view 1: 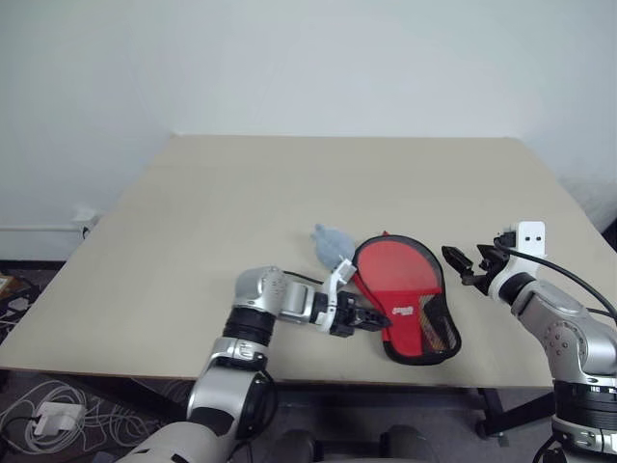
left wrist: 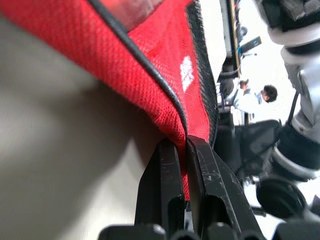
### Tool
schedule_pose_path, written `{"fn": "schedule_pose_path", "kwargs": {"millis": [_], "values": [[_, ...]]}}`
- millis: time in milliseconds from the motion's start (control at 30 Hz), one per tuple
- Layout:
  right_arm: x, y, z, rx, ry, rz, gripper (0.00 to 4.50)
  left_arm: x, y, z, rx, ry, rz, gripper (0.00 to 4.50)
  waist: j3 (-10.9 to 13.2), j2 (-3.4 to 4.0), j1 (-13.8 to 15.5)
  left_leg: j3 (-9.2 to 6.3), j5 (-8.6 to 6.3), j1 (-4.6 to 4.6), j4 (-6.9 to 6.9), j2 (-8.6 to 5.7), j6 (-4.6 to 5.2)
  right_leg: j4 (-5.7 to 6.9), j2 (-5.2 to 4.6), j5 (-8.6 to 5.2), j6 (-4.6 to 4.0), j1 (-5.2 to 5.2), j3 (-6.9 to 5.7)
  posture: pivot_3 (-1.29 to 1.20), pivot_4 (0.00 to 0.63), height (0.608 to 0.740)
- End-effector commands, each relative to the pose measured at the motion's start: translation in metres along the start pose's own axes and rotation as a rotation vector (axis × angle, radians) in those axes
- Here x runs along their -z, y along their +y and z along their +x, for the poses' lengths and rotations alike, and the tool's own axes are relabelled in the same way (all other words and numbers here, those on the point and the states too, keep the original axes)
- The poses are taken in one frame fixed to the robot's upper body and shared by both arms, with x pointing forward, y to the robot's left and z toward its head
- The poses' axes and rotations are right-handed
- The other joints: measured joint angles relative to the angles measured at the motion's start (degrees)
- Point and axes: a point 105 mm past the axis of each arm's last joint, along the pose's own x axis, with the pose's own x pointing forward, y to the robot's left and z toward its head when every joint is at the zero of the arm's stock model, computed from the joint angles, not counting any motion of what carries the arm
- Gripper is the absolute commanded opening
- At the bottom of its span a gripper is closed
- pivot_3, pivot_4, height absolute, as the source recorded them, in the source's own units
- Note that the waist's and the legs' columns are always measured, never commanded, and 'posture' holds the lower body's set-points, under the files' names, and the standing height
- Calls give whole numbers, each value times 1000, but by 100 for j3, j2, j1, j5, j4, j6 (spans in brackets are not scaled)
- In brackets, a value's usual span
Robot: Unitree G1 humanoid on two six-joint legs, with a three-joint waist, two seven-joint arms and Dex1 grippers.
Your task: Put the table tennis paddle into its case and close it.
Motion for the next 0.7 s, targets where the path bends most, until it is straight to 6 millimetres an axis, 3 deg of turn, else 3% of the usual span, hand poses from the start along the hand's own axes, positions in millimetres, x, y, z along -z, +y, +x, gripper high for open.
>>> {"fn": "schedule_pose_path", "kwargs": {"millis": [33,167,300,533,700], "values": [[-20,7,-5,-22,-78,-21,4500,4,-20,-17,91,38,51,66,0,0,-4,0,0,0,-1,0,0,1,0,0,0,0,0,0,0,716],[-17,7,-6,-15,-70,-25,4500,17,-18,-35,106,68,51,66,-1,1,-5,-2,0,1,-1,1,-1,1,-1,0,0,-2,2,0,0,716],[-14,8,-7,-12,-67,-24,4500,27,-23,-40,145,104,44,66,0,0,20,-3,0,-1,-1,-1,-2,0,-6,0,0,-4,4,0,0,716],[-14,13,-6,-28,-55,-35,4500,54,-27,-11,139,284,41,66,0,0,21,0,0,-1,0,-4,-2,0,-6,0,0,-2,5,0,0,716],[-13,18,-6,-41,-47,-43,4500,61,-31,-8,150,338,48,66,0,1,14,1,0,-1,-1,-2,-2,0,-3,0,-1,-3,6,0,0,716]]}}
